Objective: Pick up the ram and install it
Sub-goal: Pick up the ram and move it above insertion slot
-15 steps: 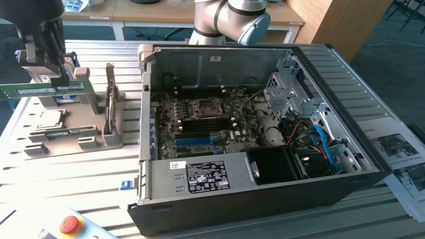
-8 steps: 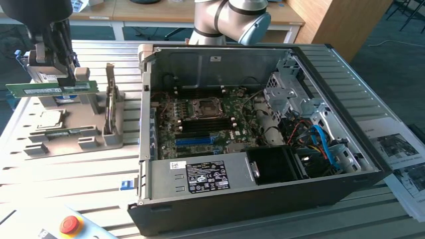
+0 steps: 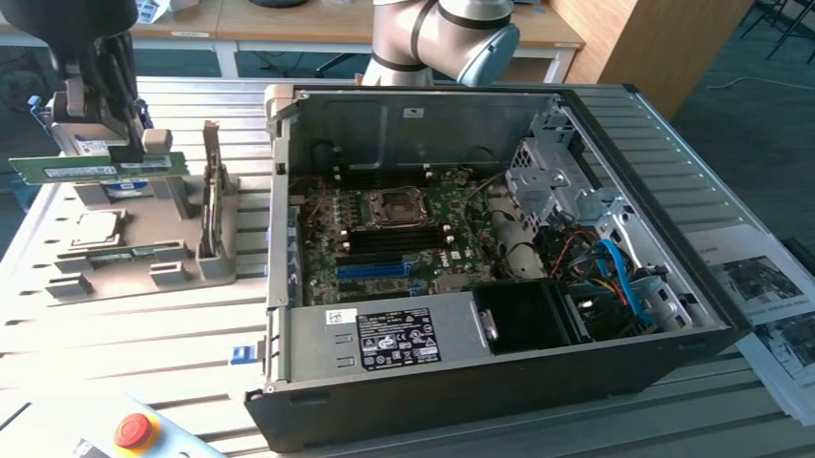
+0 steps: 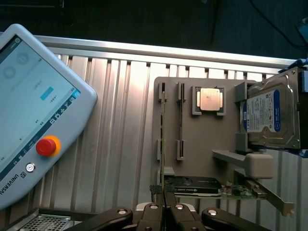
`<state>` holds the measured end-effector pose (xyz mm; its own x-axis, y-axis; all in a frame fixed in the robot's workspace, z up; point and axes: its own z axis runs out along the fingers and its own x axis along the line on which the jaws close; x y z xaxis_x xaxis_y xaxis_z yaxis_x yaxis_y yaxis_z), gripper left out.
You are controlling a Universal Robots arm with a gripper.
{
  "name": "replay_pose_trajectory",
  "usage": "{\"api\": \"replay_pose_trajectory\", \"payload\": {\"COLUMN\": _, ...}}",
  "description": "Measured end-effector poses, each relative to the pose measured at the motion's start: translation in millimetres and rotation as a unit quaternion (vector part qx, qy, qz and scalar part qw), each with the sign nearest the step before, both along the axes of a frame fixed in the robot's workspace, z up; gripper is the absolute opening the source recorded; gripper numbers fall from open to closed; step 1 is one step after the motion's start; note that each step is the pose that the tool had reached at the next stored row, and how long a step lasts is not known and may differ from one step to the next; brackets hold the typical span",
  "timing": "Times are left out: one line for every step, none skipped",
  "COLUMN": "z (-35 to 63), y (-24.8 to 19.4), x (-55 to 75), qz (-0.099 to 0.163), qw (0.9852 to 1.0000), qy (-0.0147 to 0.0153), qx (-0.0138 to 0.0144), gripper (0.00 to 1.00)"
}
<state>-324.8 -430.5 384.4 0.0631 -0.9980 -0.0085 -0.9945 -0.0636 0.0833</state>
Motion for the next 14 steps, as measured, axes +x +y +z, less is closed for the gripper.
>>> {"api": "replay_pose_trajectory", "payload": {"z": 0.2, "y": 0.0, "x": 0.0, "qz": 0.000, "qw": 1.0000, "qy": 0.0000, "qx": 0.0001, "gripper": 0.12}}
{"api": "replay_pose_trajectory", "payload": {"z": 0.2, "y": 0.0, "x": 0.0, "qz": 0.000, "qw": 1.0000, "qy": 0.0000, "qx": 0.0001, "gripper": 0.12}}
{"api": "replay_pose_trajectory", "payload": {"z": 0.3, "y": 0.0, "x": 0.0, "qz": 0.000, "qw": 1.0000, "qy": 0.0000, "qx": 0.0001, "gripper": 0.12}}
{"api": "replay_pose_trajectory", "payload": {"z": 0.3, "y": 0.0, "x": 0.0, "qz": 0.000, "qw": 1.0000, "qy": 0.0001, "qx": 0.0000, "gripper": 0.12}}
{"api": "replay_pose_trajectory", "payload": {"z": 0.4, "y": 0.0, "x": 0.0, "qz": 0.000, "qw": 1.0000, "qy": 0.0001, "qx": 0.0000, "gripper": 0.12}}
{"api": "replay_pose_trajectory", "payload": {"z": 0.5, "y": 0.0, "x": 0.3, "qz": 0.000, "qw": 1.0000, "qy": 0.0002, "qx": 0.0000, "gripper": 0.12}}
{"api": "replay_pose_trajectory", "payload": {"z": 0.6, "y": -0.1, "x": 1.1, "qz": 0.000, "qw": 1.0000, "qy": 0.0004, "qx": -0.0001, "gripper": 0.12}}
{"api": "replay_pose_trajectory", "payload": {"z": 0.7, "y": 0.0, "x": 1.8, "qz": 0.000, "qw": 1.0000, "qy": 0.0009, "qx": -0.0001, "gripper": 0.12}}
{"api": "replay_pose_trajectory", "payload": {"z": 1.0, "y": 0.0, "x": 2.8, "qz": 0.000, "qw": 1.0000, "qy": 0.0017, "qx": 0.0000, "gripper": 0.12}}
{"api": "replay_pose_trajectory", "payload": {"z": 1.3, "y": 0.0, "x": 3.9, "qz": 0.000, "qw": 1.0000, "qy": 0.0026, "qx": 0.0000, "gripper": 0.12}}
{"api": "replay_pose_trajectory", "payload": {"z": 1.7, "y": -0.1, "x": 5.1, "qz": 0.000, "qw": 1.0000, "qy": 0.0036, "qx": 0.0000, "gripper": 0.12}}
{"api": "replay_pose_trajectory", "payload": {"z": 2.1, "y": -0.1, "x": 6.4, "qz": 0.000, "qw": 1.0000, "qy": 0.0046, "qx": 0.0000, "gripper": 0.12}}
{"api": "replay_pose_trajectory", "payload": {"z": 2.5, "y": -0.2, "x": 7.7, "qz": 0.000, "qw": 1.0000, "qy": 0.0056, "qx": 0.0000, "gripper": 0.12}}
{"api": "replay_pose_trajectory", "payload": {"z": 2.8, "y": -0.3, "x": 8.9, "qz": 0.000, "qw": 1.0000, "qy": 0.0067, "qx": 0.0000, "gripper": 0.12}}
